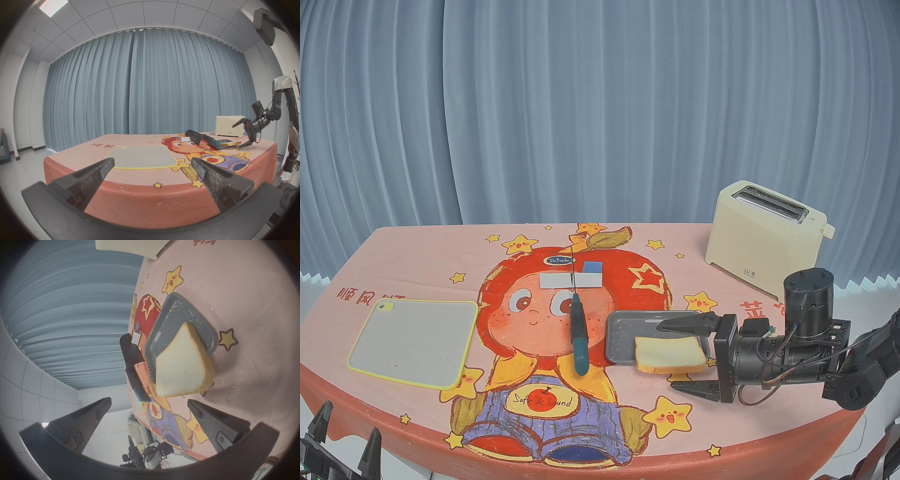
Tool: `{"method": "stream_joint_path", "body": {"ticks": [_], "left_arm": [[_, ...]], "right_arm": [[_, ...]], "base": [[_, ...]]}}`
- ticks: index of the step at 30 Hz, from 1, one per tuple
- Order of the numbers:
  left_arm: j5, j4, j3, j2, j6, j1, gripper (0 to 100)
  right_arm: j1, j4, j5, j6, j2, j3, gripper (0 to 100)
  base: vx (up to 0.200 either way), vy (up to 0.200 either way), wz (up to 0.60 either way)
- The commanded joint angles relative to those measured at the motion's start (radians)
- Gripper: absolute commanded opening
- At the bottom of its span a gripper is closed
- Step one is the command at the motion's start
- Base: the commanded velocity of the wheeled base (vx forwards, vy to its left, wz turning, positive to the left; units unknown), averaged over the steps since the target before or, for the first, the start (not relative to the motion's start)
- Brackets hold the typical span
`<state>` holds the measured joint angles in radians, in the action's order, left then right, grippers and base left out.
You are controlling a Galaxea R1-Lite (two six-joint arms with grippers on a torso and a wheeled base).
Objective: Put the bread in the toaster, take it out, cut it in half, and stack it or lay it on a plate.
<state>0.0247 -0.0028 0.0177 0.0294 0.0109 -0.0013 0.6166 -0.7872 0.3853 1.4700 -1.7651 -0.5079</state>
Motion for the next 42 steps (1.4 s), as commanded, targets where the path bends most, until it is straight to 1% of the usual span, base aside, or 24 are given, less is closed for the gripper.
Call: {"method": "stream_joint_path", "body": {"ticks": [1, 5, 9, 25, 26, 32, 42], "left_arm": [[0.000, 0.000, -0.018, 0.000, 0.000, 0.000, 100], [0.000, 0.000, -0.018, 0.000, 0.000, 0.000, 100], [0.000, 0.000, -0.018, 0.000, 0.000, 0.000, 100], [0.000, 0.000, -0.018, 0.000, 0.000, 0.000, 100], [0.000, 0.000, -0.018, 0.000, 0.000, 0.000, 100], [0.000, 0.000, -0.018, 0.001, 0.000, 0.000, 100], [0.000, 0.000, -0.018, 0.000, 0.000, 0.000, 100]], "right_arm": [[-0.014, 0.000, -0.002, 0.001, -0.014, -0.006, 100], [-0.023, 0.000, -0.003, 0.001, -0.022, -0.014, 100], [-0.026, 0.000, -0.019, 0.004, -0.030, -0.024, 100], [-0.052, 0.002, -0.017, 0.006, -0.076, -0.043, 100], [-0.052, 0.002, -0.017, 0.006, -0.077, -0.041, 0], [-0.038, 0.014, -0.019, 0.004, -0.071, -0.032, 0], [-0.038, 0.016, -0.019, 0.006, -0.056, -0.018, 0]], "base": [[0.000, 0.000, 0.00], [0.000, 0.000, 0.00], [0.000, 0.000, 0.00], [0.000, 0.000, 0.00], [0.000, 0.000, 0.00], [0.000, 0.000, 0.00], [0.000, 0.000, 0.00]]}}
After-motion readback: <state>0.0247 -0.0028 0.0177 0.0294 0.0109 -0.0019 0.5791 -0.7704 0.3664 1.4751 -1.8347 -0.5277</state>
